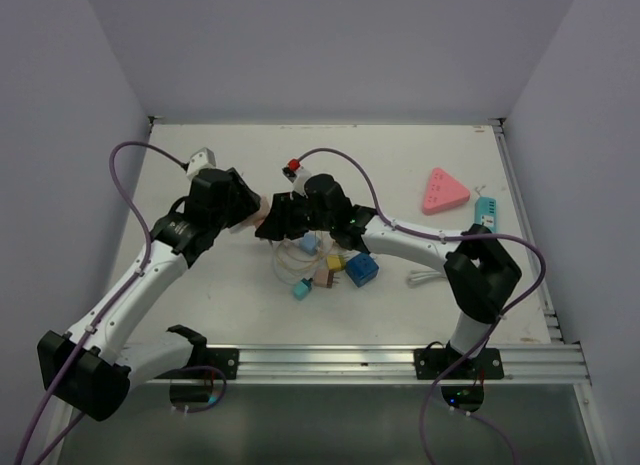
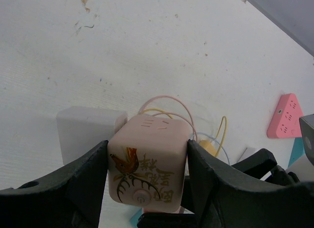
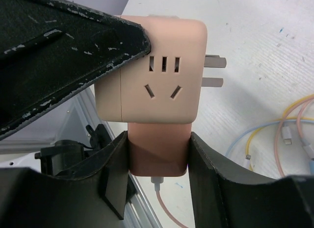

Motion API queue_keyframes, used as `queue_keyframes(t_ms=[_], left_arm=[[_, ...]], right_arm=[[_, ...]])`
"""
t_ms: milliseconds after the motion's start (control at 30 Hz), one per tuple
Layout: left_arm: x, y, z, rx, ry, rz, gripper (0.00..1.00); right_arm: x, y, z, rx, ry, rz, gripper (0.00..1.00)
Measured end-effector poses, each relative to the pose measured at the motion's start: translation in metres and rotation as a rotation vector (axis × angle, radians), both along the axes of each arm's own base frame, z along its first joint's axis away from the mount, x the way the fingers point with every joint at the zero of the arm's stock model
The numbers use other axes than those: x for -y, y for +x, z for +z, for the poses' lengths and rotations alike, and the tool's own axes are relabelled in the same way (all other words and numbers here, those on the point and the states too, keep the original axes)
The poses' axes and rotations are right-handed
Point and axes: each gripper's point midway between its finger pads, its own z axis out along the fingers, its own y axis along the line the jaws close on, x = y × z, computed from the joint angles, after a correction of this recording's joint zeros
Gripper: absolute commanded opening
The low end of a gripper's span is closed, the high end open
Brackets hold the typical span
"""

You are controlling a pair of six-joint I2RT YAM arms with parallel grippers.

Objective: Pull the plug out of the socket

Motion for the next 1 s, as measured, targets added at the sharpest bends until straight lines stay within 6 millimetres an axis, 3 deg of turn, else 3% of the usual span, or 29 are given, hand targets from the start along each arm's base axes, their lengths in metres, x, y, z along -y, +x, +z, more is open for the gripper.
queue_keyframes(t_ms=[67, 167, 1000], left_arm=[[-0.001, 0.000, 0.002, 0.007, -0.003, 0.006, 0.00], [-0.002, -0.001, 0.004, 0.015, -0.006, 0.013, 0.00], [0.015, -0.007, -0.015, 0.049, -0.105, 0.037, 0.00]], right_arm=[[0.000, 0.000, 0.001, 0.003, 0.004, 0.002, 0.10], [0.000, -0.001, 0.003, 0.011, 0.011, 0.005, 0.00], [0.030, -0.021, -0.014, 0.034, 0.038, -0.097, 0.00]])
